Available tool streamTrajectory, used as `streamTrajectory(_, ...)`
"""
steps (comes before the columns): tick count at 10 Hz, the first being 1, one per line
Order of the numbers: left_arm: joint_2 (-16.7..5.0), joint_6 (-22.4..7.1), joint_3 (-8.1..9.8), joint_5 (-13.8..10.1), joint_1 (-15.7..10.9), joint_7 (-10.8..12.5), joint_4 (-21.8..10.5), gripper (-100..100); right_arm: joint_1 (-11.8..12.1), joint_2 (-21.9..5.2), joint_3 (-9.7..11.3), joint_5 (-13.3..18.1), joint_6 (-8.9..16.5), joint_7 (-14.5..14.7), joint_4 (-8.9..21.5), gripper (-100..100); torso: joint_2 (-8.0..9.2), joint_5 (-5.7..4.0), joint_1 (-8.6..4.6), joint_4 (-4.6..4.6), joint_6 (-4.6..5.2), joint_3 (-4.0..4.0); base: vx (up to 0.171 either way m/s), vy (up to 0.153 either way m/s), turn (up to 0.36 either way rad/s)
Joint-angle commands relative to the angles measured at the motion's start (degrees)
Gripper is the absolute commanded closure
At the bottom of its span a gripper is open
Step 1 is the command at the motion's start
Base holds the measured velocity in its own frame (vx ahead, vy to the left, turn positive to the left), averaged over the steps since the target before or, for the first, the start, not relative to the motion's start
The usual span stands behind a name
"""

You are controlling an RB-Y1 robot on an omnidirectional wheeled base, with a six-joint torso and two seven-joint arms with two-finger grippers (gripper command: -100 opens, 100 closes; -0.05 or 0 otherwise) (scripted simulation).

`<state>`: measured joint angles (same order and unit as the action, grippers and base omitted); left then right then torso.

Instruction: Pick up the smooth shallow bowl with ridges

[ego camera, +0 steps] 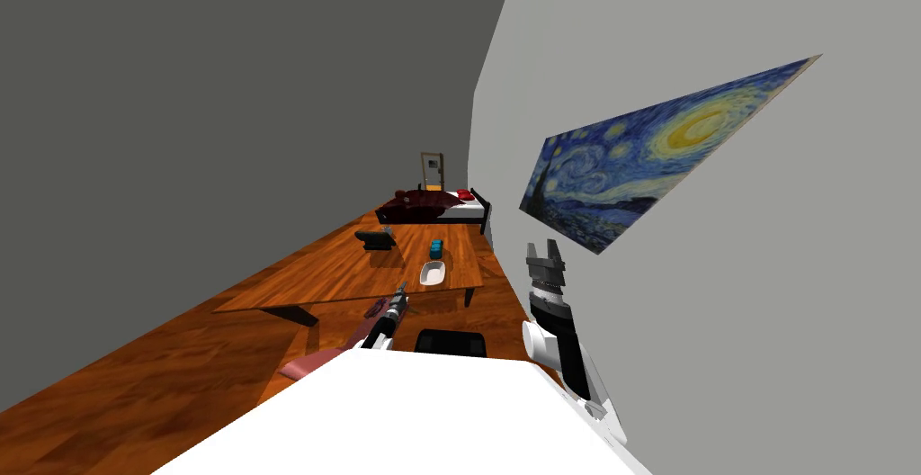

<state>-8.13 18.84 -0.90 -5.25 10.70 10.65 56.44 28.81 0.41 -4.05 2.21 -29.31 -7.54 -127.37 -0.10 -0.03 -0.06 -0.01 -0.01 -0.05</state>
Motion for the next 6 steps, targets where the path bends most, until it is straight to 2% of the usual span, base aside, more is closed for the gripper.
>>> streamTrajectory(1, 0.1, -0.41, 0.0, -0.14, -0.68, 0.04, -1.84, -100, 0.0, 0.0, 0.0, 0.0, 0.0, 0.0, 0.0, 0, 0.0, 0.0, 0.0, 0.0, 0.0, 0.0, 0.038, -0.019, -0.068)
streamTrajectory(2, 0.26, -0.76, -0.05, -0.44, -2.28, 0.1, -3.53, -100, 0.0, 0.0, 0.0, 0.0, 0.0, 0.0, 0.0, 0, -0.01, -0.01, -0.01, -0.01, -0.02, -0.01, 0.046, -0.032, -0.092)
streamTrajectory(3, 0.26, -0.76, -0.05, -0.44, -2.28, 0.1, -4.8, -100, 0.0, 0.0, 0.0, 0.0, 0.0, 0.0, 0.0, 0, -0.06, -0.01, -0.06, -0.01, 0.0, -0.03, 0.039, -0.028, -0.05)
streamTrajectory(4, 0.42, -1.11, -0.09, -0.75, -3.89, 0.14, -7.05, -100, 0.0, 0.0, 0.0, 0.0, 0.0, 0.0, 0.0, 0, -0.04, -0.01, -0.05, -0.02, -0.02, -0.03, 0.036, -0.036, -0.098)
streamTrajectory(5, 0.42, -1.11, -0.09, -0.75, -3.89, 0.14, -8.27, -100, 0.0, 0.0, 0.0, 0.0, 0.0, 0.0, 0.0, 0, -0.04, -0.02, -0.08, -0.01, 0.0, -0.02, 0.038, -0.03, -0.05)
streamTrajectory(6, 0.57, -1.45, -0.14, -1.05, -5.47, 0.17, -9.89, -100, 0.01, 0.0, 0.0, 0.0, 0.0, 0.0, 0.0, 0, -0.02, -0.02, -0.07, -0.02, -0.03, -0.02, 0.048, -0.032, -0.078)
